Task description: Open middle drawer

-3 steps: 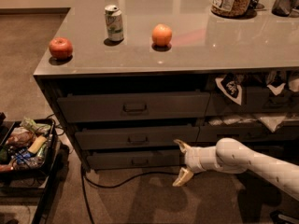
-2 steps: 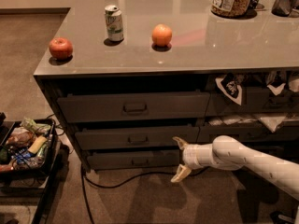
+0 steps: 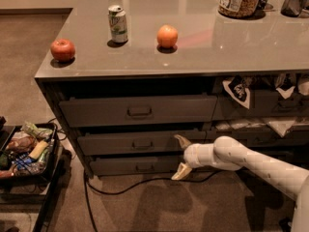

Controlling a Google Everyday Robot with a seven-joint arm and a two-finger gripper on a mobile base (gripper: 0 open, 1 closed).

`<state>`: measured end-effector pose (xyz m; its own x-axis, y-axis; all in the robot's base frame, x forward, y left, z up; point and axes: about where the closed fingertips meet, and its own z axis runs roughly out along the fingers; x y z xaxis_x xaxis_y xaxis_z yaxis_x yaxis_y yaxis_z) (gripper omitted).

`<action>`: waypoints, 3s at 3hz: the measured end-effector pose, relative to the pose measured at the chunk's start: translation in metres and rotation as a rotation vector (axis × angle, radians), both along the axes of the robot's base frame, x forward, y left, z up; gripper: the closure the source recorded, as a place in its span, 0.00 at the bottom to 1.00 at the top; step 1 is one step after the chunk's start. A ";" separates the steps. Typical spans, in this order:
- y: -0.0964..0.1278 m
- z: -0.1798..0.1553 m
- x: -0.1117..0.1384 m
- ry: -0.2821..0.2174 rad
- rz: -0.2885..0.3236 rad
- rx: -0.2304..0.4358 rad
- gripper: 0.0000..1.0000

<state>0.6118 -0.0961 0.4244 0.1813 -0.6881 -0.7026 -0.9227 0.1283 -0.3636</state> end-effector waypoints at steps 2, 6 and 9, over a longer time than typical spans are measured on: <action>0.018 0.014 0.020 -0.127 0.026 -0.019 0.00; 0.030 -0.001 0.029 -0.095 0.041 -0.051 0.00; 0.045 0.007 0.047 -0.187 0.065 -0.025 0.00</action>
Offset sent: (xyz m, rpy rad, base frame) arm 0.0299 0.0253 0.0246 -0.0406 -0.1825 0.0473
